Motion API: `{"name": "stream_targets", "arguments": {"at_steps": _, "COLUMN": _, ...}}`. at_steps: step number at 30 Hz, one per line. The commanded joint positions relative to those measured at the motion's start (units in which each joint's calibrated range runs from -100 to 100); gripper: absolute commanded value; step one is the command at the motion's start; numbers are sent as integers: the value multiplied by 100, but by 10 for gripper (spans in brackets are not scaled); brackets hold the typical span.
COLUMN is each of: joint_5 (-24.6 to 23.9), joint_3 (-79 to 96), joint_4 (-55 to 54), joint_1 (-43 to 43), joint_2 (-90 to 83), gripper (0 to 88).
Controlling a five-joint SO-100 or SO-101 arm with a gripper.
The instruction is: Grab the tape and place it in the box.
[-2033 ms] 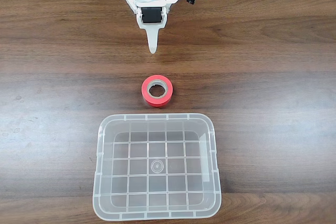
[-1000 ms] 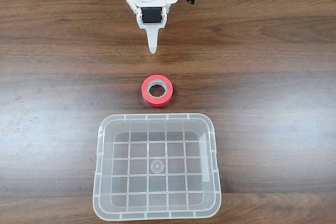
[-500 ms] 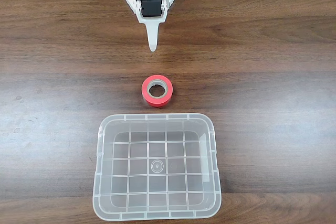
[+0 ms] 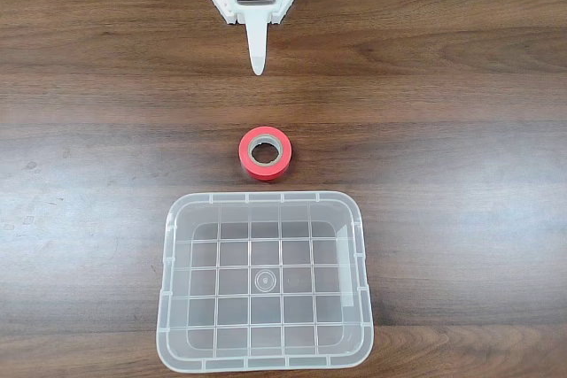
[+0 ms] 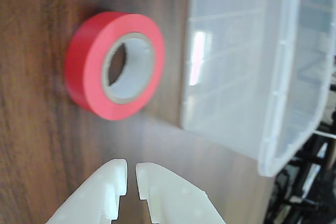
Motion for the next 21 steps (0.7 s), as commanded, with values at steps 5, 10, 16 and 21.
{"name": "stream_targets", "arguments": {"at_steps": 5, "joint_5": 2, "joint_3": -1463, "joint_4": -89, "joint_1": 28, "joint_2": 1006, "gripper": 11}}
{"name": "stream_targets", "arguments": {"at_steps": 10, "joint_5": -35, "joint_3": -2882, "joint_4": -55, "joint_1": 43, "joint_2": 2832, "gripper": 11}}
{"name": "stream_targets", "arguments": {"at_steps": 16, "joint_5": -46, "joint_3": -4923, "joint_4": 287, "joint_1": 50, "joint_2": 5021, "gripper": 11}}
{"name": "stream_targets", "arguments": {"at_steps": 21, "joint_5": -46, "joint_3": -5930, "joint_4": 810, "joint_1": 50, "joint_2": 6581, "gripper": 11}}
